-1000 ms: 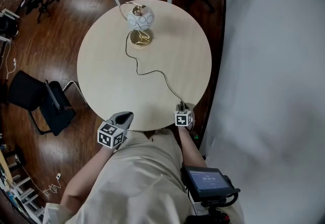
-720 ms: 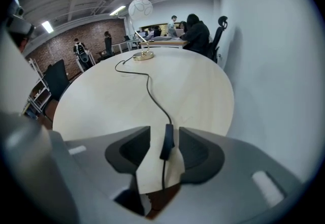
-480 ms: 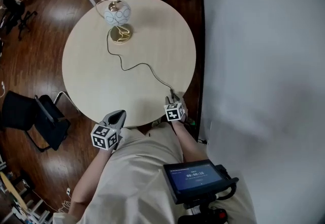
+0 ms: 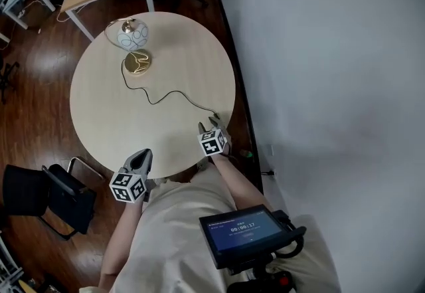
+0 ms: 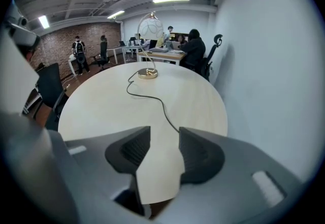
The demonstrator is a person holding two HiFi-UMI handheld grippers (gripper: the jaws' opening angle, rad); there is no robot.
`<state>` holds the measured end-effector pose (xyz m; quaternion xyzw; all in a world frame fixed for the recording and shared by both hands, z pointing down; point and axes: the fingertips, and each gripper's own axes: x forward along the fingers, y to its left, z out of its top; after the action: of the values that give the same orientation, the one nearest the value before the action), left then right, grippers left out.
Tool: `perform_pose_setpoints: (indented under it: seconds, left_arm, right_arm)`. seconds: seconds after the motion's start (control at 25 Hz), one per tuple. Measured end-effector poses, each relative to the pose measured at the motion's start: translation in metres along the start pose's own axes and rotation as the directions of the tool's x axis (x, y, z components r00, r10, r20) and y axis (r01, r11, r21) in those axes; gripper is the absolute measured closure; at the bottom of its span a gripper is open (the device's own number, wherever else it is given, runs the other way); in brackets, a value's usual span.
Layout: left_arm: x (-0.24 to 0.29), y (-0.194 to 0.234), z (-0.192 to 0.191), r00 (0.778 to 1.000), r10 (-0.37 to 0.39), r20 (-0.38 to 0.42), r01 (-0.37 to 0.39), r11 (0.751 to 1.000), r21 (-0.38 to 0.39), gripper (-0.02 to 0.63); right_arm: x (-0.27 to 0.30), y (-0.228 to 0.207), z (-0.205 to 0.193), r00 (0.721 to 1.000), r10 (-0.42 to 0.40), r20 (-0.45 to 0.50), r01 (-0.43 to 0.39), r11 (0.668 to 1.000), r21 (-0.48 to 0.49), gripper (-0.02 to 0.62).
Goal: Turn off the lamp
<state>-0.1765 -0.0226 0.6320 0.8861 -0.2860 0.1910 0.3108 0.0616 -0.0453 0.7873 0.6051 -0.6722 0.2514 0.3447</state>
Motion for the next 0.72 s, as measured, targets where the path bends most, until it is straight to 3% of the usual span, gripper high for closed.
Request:
perform_pose_setpoints:
  seconds: [0.28,0.4,0.72]
  left_arm:
    - [-0.028,0.023,-0.003,0.997,-0.078,0.029,0.078,0.997,-0.008,0.606]
    - [-0.046,0.034,-0.006,0.994,-0.100,0.047,0.100,0.995,-0.006,0.606]
    - [-0.101,0.068,-0.022,0.992,-0.110,0.054,0.109,0.994,0.026,0.606]
  right_arm:
    - [-0.058,0.055,0.031,0.994,0.002,0.113,-0.010,0.997,0.070,0.425]
    - [-0.092,0.089,0.044,0.984,0.031,0.176,-0.045,0.996,0.077,0.471]
    - [-0.170,0.181,0.096,0.921,0.109,0.375,-0.136,0.989,0.049,0.499]
